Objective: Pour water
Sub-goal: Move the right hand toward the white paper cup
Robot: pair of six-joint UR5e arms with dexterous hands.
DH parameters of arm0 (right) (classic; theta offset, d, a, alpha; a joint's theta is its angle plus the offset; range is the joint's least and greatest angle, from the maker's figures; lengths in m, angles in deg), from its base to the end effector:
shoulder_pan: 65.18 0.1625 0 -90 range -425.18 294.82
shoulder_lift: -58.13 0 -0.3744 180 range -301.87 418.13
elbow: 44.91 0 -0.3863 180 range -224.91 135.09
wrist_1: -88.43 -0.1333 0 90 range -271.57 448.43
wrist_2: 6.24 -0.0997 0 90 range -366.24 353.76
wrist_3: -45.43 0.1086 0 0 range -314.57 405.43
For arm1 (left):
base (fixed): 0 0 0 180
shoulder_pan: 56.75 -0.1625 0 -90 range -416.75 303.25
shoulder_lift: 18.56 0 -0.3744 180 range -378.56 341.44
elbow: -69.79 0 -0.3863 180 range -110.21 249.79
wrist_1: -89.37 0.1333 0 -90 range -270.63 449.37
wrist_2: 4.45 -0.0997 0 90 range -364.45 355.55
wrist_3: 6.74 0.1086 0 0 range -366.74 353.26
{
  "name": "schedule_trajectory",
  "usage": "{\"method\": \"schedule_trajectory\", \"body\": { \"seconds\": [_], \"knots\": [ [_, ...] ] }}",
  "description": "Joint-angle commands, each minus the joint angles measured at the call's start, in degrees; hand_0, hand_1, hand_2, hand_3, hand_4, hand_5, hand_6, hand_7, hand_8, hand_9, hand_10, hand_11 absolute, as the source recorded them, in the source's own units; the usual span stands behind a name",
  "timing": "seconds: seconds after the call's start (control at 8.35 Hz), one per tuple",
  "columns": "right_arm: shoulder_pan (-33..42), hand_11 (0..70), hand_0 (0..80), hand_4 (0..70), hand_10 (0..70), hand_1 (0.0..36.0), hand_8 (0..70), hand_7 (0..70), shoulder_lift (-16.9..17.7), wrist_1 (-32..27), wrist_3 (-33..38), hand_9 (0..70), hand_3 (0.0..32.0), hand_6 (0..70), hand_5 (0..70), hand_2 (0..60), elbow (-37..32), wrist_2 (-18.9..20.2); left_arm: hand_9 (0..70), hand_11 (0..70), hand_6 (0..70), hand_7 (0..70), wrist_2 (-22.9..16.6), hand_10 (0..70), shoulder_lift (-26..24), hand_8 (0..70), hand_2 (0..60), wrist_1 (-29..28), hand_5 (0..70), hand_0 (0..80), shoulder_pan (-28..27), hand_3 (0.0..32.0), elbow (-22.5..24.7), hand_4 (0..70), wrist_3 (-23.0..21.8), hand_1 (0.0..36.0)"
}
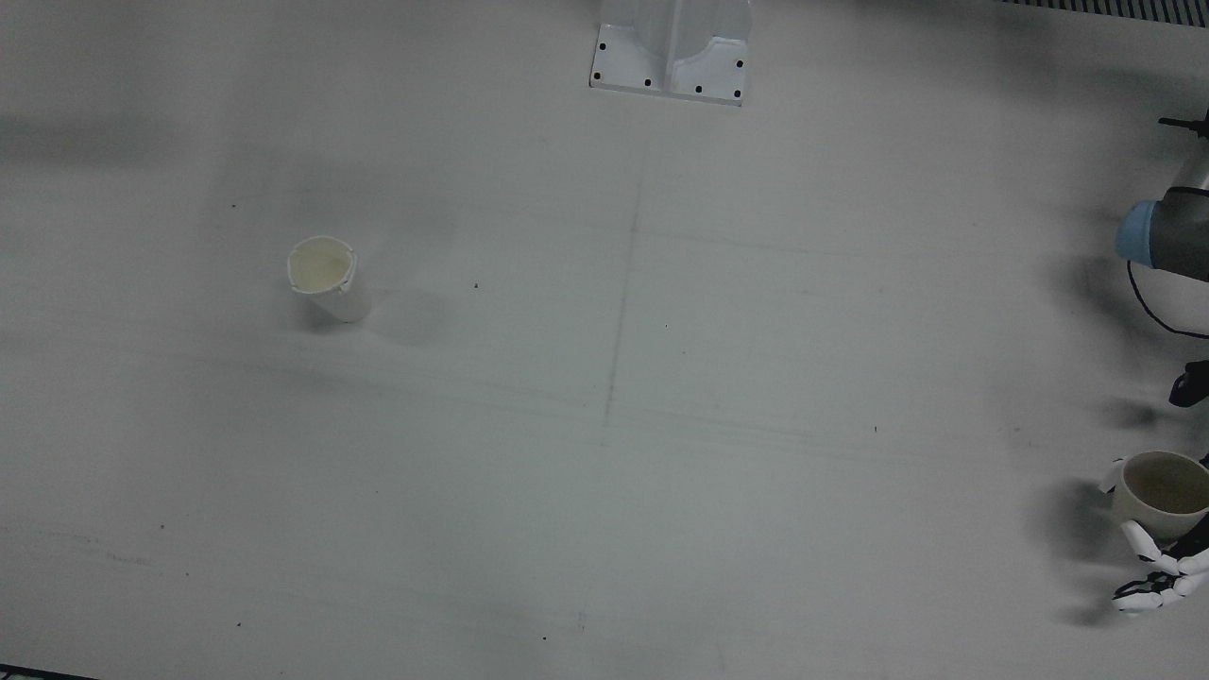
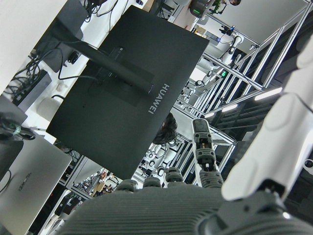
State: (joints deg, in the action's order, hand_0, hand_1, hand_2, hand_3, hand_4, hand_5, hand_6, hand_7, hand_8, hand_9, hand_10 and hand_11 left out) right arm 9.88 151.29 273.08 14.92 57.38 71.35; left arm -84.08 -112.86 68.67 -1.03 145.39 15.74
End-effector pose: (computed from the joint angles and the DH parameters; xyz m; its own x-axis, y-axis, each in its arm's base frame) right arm 0.0291 -0.4986 0.5661 -0.8708 0.0003 0.4917 -0.4898 0.0878 -0.8674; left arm 0.1732 -0.5255 0.6819 -0.8827 -0.3187 -0.3452 0.2532 0.2964 -0.9209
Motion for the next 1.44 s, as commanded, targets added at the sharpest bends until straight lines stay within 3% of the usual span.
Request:
{"method": "schedule_trajectory", "body": {
  "seconds": [0.0, 0.12, 0.24, 0.48, 0.6, 0.72, 0.84, 0.96, 1.08, 1.2, 1.32],
  "knots": [
    [-8.7, 3.1, 46.1, 23.9, 1.5, 8.6, 0.3, 6.8, -2.8, 0.5, 6.3, 0.0, 0.0, 6.8, 14.2, 3.5, 0.7, -4.7, 10.3, 17.1, 14.1, 15.1, -0.4, 8.7, 3.4, 7.7, 60.0, 0.6, 70.0, 80.0, 0.2, 0.0, 4.1, 65.4, -4.9, 36.0],
    [-12.0, 1.7, 46.4, 23.9, 0.6, 9.2, 0.3, 7.5, -3.3, 0.8, 6.1, 0.1, 0.0, 6.5, 14.5, 3.8, 0.6, -6.2, 9.3, 17.3, 14.3, 15.6, -0.3, 8.8, 4.5, 7.0, 60.0, -0.8, 70.0, 80.0, 0.2, 0.0, 4.6, 65.2, -5.2, 36.0],
    [-15.0, 1.3, 46.5, 24.5, 0.3, 9.4, 0.3, 7.9, -3.3, 0.9, 6.1, 0.1, 0.0, 6.7, 14.8, 3.8, 0.6, -8.7, 12.1, 18.6, 17.5, 18.4, -0.3, 9.9, 6.0, 9.4, 60.0, -0.7, 70.0, 80.0, 0.1, 0.0, 6.9, 70.0, -4.9, 36.0],
    [-17.0, 1.2, 46.4, 23.4, 0.2, 9.2, 0.2, 6.2, -4.6, 0.9, 6.1, 0.0, 0.0, 6.1, 14.1, 3.2, 0.6, -9.5, 19.1, 21.1, 30.3, 26.9, -0.2, 11.9, 6.4, 15.6, 60.0, 0.5, 70.0, 80.0, 0.3, 0.0, 8.9, 66.2, -5.1, 36.0],
    [-17.1, 1.4, 46.5, 23.5, 0.3, 9.2, 0.2, 6.3, -4.7, 0.9, 6.2, 0.0, 0.0, 6.2, 14.0, 3.1, 0.7, -9.6, 17.4, 17.4, 29.5, 26.1, -0.1, 10.4, 7.2, 13.8, 45.8, 0.8, 70.0, 78.4, 0.2, 0.0, 9.2, 67.2, -5.1, 33.5],
    [-17.4, 1.0, 46.5, 23.3, 0.1, 9.1, 0.2, 6.0, -4.7, 1.0, 6.1, 0.0, 0.0, 6.1, 13.8, 2.9, 0.9, -9.6, 15.9, 15.9, 26.3, 24.5, 0.1, 9.5, 7.5, 12.2, 20.2, 0.7, 70.0, 80.0, 0.3, 0.0, 9.2, 66.7, -5.2, 33.1],
    [-19.2, 1.1, 46.5, 23.0, 0.1, 9.1, 0.2, 6.0, -4.7, 0.9, 5.9, 0.0, 0.0, 6.0, 13.9, 2.5, 0.9, -9.7, 15.0, 14.5, 24.5, 24.1, 0.2, 8.9, 7.8, 11.2, 19.0, 0.7, 70.0, 76.2, 0.3, 0.0, 9.3, 66.0, -5.3, 28.6],
    [-22.8, 1.0, 46.6, 22.9, 0.0, 9.1, 0.2, 6.1, -5.6, 0.8, 6.1, 0.0, 0.0, 6.0, 13.7, 2.5, 0.7, -13.6, 14.1, 13.1, 23.5, 23.8, 0.2, 8.3, 7.8, 10.2, 10.7, 0.6, 70.0, 63.0, 0.4, 0.0, 9.2, 66.1, -5.3, 22.1],
    [-26.4, 2.3, 46.6, 22.7, 0.9, 9.3, 0.2, 6.4, -7.4, 0.8, 6.3, 0.0, 0.0, 6.2, 13.7, 3.1, 1.1, -17.1, 13.5, 12.0, 22.9, 24.0, 0.1, 7.8, 7.9, 9.5, 2.3, 0.6, 70.0, 59.3, 0.6, 0.0, 9.1, 65.9, -5.3, 17.1],
    [-29.7, 2.8, 45.7, 22.6, 1.4, 7.9, 0.2, 6.2, -9.3, 0.8, 5.9, 0.0, 0.0, 6.3, 12.9, 3.2, 1.1, -19.6, 12.6, 10.3, 22.0, 23.4, 0.2, 7.0, 8.2, 8.6, 0.0, 0.6, 70.0, 54.0, 0.6, 0.0, 9.1, 65.9, -5.3, 9.9],
    [-33.4, 3.1, 44.7, 22.9, 1.6, 7.6, 0.2, 6.2, -9.7, 0.7, 5.0, 0.0, 0.0, 6.3, 12.5, 5.2, 1.2, -25.6, 12.1, 9.9, 21.1, 22.9, 0.1, 6.7, 8.6, 8.1, 0.0, 0.5, 70.0, 53.8, 1.1, 0.0, 9.1, 63.8, -5.3, 9.8]
  ]
}}
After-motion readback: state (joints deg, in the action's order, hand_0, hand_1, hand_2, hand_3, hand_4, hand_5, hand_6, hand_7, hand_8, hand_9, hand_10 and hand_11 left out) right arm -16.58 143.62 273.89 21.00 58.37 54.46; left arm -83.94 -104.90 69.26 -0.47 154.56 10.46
